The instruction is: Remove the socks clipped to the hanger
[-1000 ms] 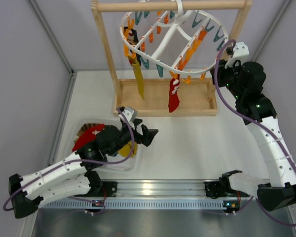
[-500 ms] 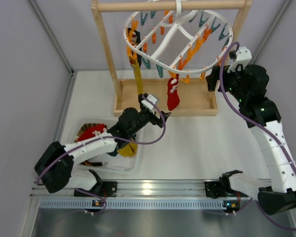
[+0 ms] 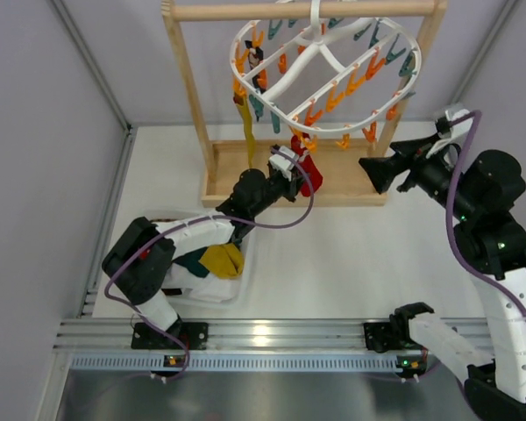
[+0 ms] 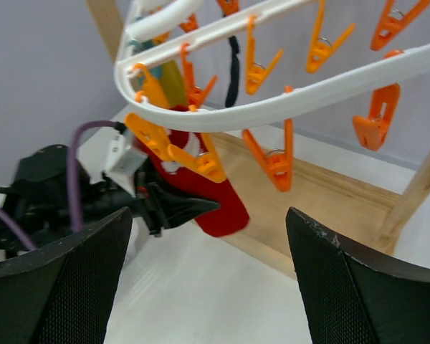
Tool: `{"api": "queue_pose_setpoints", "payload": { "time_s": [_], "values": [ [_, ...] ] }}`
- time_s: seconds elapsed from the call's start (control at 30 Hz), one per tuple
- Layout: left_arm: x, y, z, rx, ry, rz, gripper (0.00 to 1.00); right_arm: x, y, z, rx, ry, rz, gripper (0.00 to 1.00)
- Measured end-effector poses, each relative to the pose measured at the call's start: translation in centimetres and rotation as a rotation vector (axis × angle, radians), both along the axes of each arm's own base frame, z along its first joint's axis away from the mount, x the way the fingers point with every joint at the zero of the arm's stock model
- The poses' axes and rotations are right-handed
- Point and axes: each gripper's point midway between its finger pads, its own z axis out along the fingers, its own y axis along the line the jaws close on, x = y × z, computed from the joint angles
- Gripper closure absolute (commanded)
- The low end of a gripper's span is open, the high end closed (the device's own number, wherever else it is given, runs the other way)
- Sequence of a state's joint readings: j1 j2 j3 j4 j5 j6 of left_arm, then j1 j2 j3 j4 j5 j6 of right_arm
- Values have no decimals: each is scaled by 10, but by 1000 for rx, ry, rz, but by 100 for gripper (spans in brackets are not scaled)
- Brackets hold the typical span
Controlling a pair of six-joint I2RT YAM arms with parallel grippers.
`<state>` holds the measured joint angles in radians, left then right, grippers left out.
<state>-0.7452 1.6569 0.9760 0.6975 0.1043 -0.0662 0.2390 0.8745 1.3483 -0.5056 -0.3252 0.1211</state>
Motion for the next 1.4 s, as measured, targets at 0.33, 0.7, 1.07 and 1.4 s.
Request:
{"api": "queue_pose_setpoints", "payload": {
  "time_s": [0.33,0.7,1.07,1.4],
  "values": [
    [-14,-12,1,-20,11,190,100,-33,31,25,131,-15,214,16],
    [-69,-72,50,92,-195,396,100,-20,35,37,129,41,169,25],
    [-81,-117,41,287,-308,530,100,-28,21,61,54,24,68,29],
    [-70,-129,33,354,-339,582,100,3,21,23,-82,129,-80,34]
  ]
}}
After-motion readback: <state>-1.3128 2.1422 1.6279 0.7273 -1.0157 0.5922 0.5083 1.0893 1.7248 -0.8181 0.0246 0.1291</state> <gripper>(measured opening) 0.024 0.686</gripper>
